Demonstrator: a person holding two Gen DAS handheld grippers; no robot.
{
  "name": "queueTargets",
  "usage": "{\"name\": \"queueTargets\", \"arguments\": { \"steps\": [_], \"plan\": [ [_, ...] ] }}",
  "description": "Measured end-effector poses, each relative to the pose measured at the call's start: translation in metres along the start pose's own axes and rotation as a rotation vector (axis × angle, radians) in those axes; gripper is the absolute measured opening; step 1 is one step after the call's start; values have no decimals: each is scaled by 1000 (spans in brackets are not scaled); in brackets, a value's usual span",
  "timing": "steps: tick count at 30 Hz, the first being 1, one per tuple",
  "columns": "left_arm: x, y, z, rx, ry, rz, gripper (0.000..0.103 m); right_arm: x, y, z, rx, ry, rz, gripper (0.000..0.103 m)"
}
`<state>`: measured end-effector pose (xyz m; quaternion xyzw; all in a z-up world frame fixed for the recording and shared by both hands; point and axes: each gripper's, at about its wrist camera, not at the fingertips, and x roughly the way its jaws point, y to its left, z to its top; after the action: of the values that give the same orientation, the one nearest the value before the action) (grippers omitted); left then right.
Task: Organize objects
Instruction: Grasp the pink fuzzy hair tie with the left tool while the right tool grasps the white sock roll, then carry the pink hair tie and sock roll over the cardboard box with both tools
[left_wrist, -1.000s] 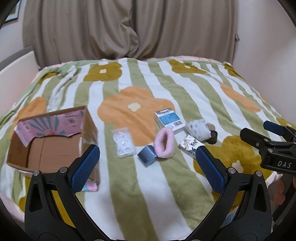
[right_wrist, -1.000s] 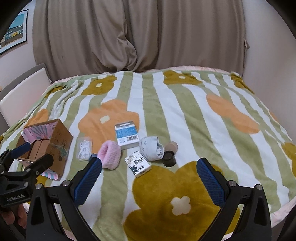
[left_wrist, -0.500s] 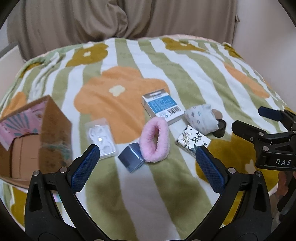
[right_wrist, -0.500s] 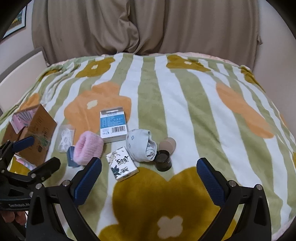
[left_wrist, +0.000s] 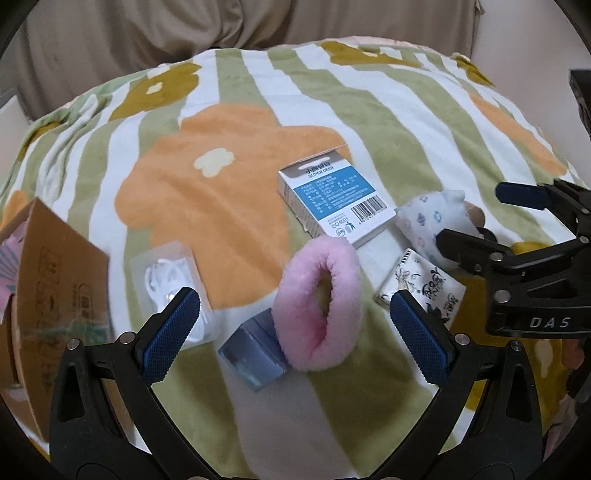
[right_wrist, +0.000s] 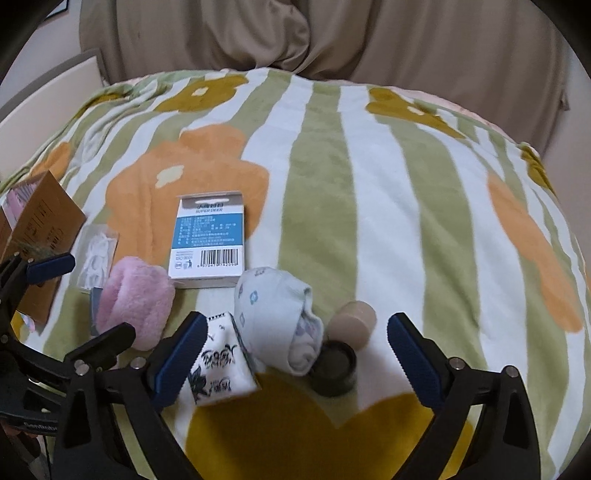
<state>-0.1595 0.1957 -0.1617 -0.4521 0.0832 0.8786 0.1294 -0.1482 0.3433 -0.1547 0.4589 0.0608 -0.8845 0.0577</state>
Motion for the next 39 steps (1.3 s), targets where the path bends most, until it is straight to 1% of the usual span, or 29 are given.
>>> {"name": "queueTargets", "arguments": {
  "steps": [3,6,8,9,11,12,14,15,17,19,24,29,39],
  "plan": [
    [7,-3,1,16,10,9,99,12,3,3,-20,19,8,90],
    [13,-6,1,28,17,1,95,22,3,3,-23,35,22,85],
    [17,-9,2,43,22,5,90,27,3,2,-24,43,29,79],
    [20,-11,2,51,28,13,89,29,3,2,-25,48,32,77],
    [26,-15,1,66,44,20,76,32,3,2,-33,47,28,72],
    [30,-16,0,74,56,21,75,33,3,2,-35,46,29,71],
    [33,-17,-1,88,62,30,65,37,3,2,-27,55,46,62],
    [34,-19,-2,102,60,37,63,39,2,2,-21,58,56,59],
    [34,-20,-2,112,56,36,55,42,2,2,-15,63,70,50],
    [34,-20,-1,116,56,26,51,41,4,2,-14,56,72,47],
    [33,-23,0,123,51,13,48,40,5,1,-13,55,74,44],
    [25,-21,1,115,46,-9,43,34,4,1,8,43,73,43],
    [2,-16,1,73,6,-51,39,1,7,5,20,-13,58,43]
  ]
}}
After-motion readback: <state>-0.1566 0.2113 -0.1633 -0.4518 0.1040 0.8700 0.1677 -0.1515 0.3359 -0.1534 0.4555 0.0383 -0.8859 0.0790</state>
